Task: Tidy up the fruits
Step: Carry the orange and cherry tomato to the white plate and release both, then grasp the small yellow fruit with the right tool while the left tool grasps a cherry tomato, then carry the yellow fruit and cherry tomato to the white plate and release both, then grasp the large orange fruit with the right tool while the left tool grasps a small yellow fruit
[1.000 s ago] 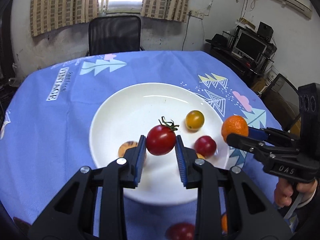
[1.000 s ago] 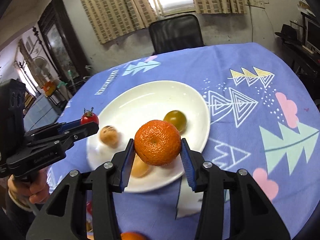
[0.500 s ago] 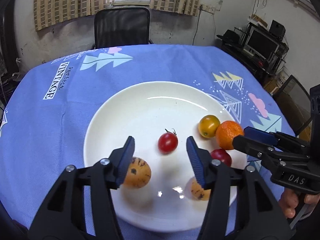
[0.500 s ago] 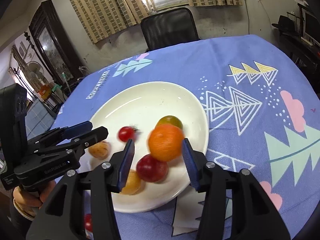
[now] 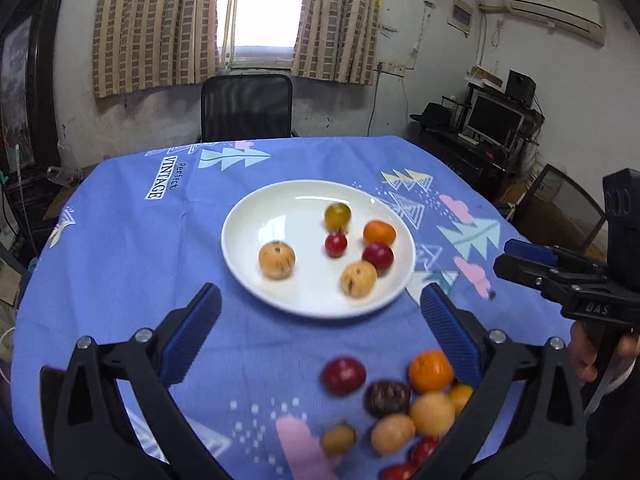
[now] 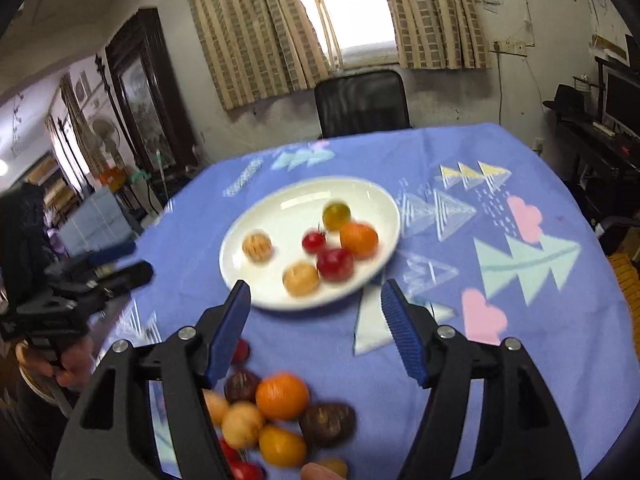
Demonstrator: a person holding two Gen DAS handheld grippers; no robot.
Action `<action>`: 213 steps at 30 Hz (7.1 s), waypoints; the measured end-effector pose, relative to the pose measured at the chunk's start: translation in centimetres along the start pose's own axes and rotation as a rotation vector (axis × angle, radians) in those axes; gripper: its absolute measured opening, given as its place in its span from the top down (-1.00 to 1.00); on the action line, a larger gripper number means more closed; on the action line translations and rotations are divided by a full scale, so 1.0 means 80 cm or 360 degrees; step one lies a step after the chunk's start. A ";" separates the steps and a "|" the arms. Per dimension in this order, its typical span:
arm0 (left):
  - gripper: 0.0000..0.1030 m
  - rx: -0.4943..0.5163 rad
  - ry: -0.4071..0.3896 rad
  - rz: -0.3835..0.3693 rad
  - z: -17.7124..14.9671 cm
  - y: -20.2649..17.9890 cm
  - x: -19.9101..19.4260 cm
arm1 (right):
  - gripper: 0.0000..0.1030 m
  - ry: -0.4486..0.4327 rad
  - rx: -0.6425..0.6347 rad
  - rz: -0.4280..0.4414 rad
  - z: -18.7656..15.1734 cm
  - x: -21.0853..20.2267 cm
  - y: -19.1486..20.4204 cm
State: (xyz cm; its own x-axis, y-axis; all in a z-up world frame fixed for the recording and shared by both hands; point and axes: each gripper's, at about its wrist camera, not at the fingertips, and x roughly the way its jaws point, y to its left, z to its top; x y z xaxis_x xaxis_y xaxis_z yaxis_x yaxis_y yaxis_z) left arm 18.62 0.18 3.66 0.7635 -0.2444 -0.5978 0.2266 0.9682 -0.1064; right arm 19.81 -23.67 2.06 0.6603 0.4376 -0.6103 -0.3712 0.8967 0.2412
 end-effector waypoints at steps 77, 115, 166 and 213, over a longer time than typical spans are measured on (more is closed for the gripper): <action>0.33 0.0400 0.0455 -0.0329 -0.179 -0.068 0.017 | 0.44 0.0391 0.0195 0.0098 -0.152 0.019 -0.023; 0.36 0.0076 0.0246 -0.0177 -0.001 0.014 0.060 | 0.43 0.0107 -0.0024 0.0132 0.036 0.063 0.019; -0.96 -0.0054 0.0029 0.0003 -0.101 0.013 -0.020 | 0.09 0.0256 -0.0347 0.0031 -0.137 0.006 0.050; 0.08 0.0153 0.0340 0.0014 -0.134 0.022 0.032 | 0.25 0.0177 0.0183 0.0275 -0.132 -0.008 -0.022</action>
State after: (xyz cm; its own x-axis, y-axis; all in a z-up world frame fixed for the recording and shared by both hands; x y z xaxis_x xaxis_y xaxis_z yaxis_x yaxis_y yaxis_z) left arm 14.53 1.83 -6.57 0.6225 -0.2093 -0.7541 0.2851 0.9580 -0.0305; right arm 13.15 -26.24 -5.89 0.5149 0.5809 -0.6305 -0.3914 0.8136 0.4300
